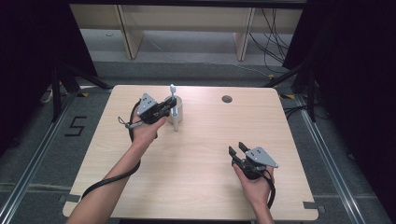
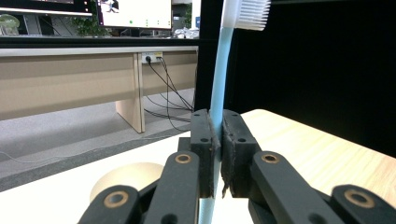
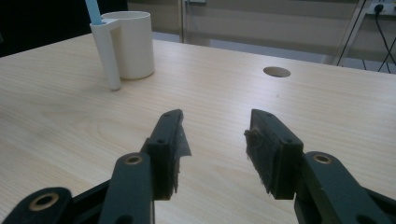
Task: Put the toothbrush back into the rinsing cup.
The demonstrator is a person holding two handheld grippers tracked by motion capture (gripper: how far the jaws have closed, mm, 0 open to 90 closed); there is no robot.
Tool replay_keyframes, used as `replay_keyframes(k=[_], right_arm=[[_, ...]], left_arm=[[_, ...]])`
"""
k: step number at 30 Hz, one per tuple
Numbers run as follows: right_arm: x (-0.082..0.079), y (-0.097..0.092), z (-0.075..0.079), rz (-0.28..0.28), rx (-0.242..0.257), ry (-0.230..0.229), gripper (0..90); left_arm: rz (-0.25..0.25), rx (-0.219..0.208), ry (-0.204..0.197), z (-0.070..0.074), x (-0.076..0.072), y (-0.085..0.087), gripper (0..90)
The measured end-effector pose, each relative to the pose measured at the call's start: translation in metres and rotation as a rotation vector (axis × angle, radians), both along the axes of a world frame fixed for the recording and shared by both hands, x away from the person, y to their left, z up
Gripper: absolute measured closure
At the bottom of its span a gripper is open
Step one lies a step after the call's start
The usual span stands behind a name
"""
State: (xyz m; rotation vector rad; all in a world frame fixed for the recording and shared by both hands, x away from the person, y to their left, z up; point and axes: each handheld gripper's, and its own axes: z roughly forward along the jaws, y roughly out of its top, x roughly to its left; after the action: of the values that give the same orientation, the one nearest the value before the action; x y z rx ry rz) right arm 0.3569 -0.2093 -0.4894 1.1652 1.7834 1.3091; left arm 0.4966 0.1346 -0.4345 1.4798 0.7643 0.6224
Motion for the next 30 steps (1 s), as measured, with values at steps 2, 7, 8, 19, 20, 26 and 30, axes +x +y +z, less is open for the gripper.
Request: replay_keyframes(k=[2, 7, 8, 19, 20, 26, 30], right_arm=[[0.0, 0.0, 0.0, 0.0, -0.001, 0.0, 55.4], [0.0, 0.0, 0.0, 0.001, -0.001, 0.001, 55.4], [0.0, 0.001, 0.0, 0.004, 0.007, 0.011, 55.4], [0.0, 0.001, -0.001, 0.012, 0.002, 0.009, 55.4], [0.0, 0.001, -0.001, 0.014, -0.006, 0.004, 55.4], [0.0, 0.0, -0.001, 0.012, -0.005, 0.005, 55.4], [0.0, 0.0, -0.001, 0.012, -0.007, 0.006, 55.3]], left_arm=[[0.0, -0.001, 0.004, -0.002, 0.0, 0.0, 83.7], [0.0, 0.003, 0.01, -0.005, 0.0, -0.001, 83.7], [0.0, 0.004, 0.01, -0.006, 0.0, -0.001, 83.7], [0.007, 0.013, 0.04, -0.018, 0.002, 0.0, 83.5], [0.009, 0.014, 0.042, -0.018, 0.003, 0.0, 83.4], [0.011, 0.025, 0.059, -0.024, 0.004, 0.0, 83.3], [0.01, 0.031, 0.068, -0.028, 0.004, 0.0, 83.2]])
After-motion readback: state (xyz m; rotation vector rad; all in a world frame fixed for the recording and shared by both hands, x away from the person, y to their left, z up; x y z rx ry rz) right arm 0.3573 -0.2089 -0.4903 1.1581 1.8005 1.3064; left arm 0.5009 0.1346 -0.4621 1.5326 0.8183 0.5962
